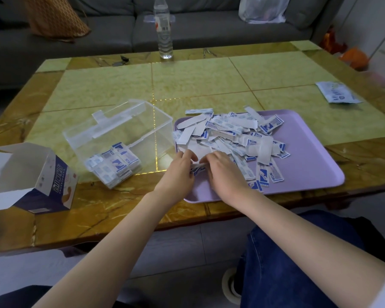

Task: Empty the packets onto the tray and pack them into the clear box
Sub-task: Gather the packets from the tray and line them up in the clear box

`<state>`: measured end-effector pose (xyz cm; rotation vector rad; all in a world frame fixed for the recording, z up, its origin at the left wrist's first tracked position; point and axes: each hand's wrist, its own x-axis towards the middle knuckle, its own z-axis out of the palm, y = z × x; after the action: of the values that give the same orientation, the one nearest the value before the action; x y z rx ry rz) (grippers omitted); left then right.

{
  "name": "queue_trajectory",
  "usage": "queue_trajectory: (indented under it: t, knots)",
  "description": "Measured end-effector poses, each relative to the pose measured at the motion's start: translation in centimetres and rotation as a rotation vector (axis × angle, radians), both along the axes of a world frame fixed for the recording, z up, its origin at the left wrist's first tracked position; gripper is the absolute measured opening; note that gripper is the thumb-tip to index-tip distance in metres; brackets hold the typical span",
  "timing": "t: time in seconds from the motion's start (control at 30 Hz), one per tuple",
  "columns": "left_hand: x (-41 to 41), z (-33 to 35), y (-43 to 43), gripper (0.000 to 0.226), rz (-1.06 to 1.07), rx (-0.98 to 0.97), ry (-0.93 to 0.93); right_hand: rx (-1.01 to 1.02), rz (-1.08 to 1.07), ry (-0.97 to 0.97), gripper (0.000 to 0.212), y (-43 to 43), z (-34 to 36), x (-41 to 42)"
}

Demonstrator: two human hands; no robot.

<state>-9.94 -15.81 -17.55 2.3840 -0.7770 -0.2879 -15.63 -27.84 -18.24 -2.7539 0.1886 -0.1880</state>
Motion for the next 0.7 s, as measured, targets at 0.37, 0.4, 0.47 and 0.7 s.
queue_trajectory:
  t: [0.37, 0.4, 0.47, 0.7]
  knots:
    - [-1.1, -0.6, -0.4, 0.022, -0.027, 0.094, -0.043, 0.013, 0.079, 0.043, 0.031, -1.5, -0.8, -0.4]
    - [-1.2, -0.6, -0.4, 0.018, -0.024, 0.115, -0.05, 0.036, 0.075, 0.046, 0.031, -1.6, -0.9, -0.4]
    - [-1.2, -0.5, -0.6, 0.014, -0.013, 0.131, -0.066, 0.061, 0.071, 0.052, 0.033, -1.8, -0.8, -0.5]
    - [-1.2, 1.5, -0.3, 0.013, 0.054, 0.154, -0.195, 0.027, 0.067, -0.088, 0.024, -1.8, 1.0, -0.5]
